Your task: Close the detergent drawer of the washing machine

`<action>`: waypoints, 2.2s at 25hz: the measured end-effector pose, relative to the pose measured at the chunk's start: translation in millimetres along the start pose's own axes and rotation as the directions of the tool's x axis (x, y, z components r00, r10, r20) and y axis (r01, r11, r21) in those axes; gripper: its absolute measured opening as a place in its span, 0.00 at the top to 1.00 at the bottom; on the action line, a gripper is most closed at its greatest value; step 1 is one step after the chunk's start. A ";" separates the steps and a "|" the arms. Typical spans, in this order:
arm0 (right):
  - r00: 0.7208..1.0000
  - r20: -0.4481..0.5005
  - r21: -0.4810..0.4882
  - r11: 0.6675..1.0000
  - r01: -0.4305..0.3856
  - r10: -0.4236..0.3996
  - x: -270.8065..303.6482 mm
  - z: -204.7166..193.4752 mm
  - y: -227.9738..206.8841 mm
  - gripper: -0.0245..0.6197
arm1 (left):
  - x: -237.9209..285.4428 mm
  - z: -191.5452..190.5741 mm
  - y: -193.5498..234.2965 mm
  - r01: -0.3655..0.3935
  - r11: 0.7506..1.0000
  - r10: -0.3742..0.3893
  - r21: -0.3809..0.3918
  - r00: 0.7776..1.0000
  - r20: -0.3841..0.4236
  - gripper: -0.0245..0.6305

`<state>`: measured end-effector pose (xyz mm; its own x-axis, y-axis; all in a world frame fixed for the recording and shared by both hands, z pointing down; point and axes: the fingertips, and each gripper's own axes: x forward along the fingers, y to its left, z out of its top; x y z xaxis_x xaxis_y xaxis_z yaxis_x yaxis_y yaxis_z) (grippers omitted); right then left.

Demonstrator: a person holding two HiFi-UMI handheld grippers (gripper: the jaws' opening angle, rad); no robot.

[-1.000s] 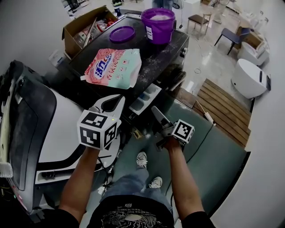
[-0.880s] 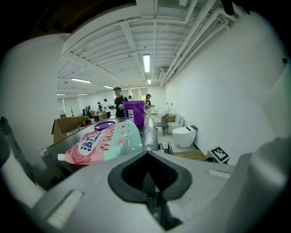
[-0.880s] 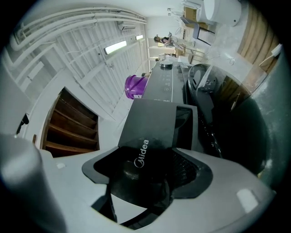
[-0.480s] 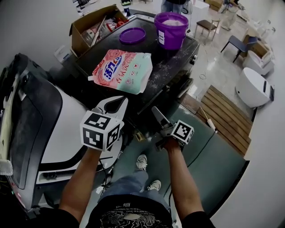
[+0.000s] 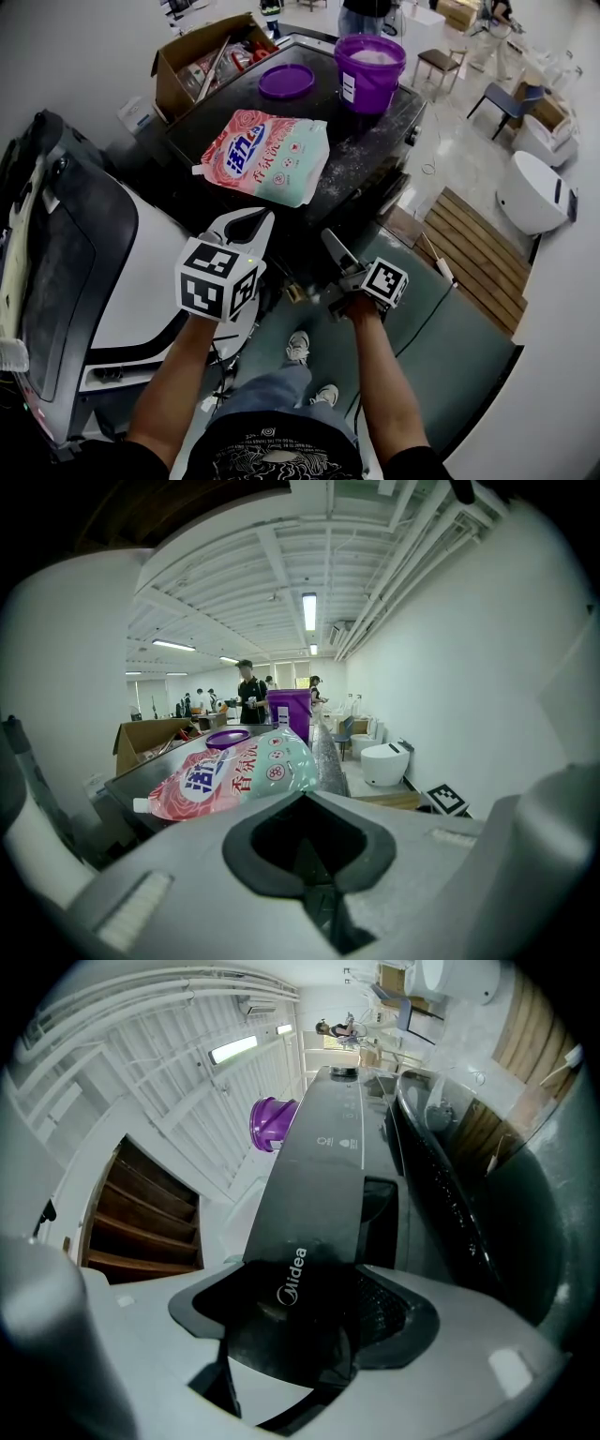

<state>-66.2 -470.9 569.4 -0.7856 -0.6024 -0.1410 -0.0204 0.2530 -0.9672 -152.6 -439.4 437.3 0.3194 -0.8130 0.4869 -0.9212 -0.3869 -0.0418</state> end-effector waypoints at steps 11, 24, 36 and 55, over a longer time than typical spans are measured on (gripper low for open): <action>0.981 0.011 -0.265 0.945 0.190 -0.194 -27.0 38.8 32.4 0.50 | 7.0 36.9 -16.8 0.062 0.998 -0.063 0.008 0.997 0.051 0.96; 0.866 0.258 -0.627 0.607 0.488 -0.429 -98.3 140.5 117.3 0.64 | 35.5 98.0 -54.0 0.208 0.977 -0.213 0.057 0.971 0.107 0.96; 0.722 0.505 -0.717 0.236 0.656 -0.472 -143.7 191.2 202.5 0.79 | 51.4 154.1 -68.5 0.277 0.957 -0.289 0.091 0.937 0.194 0.96; 0.645 0.638 -0.687 0.068 0.724 -0.422 -152.7 200.0 234.4 0.93 | 59.3 164.4 -61.5 0.303 0.945 -0.324 0.126 0.920 0.221 0.96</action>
<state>172.7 -470.9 322.0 -0.1035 -0.9778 0.1823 -0.9946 0.1010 -0.0231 -40.5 -535.3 325.3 0.6418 -0.7184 0.2684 -0.7454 -0.6666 -0.0018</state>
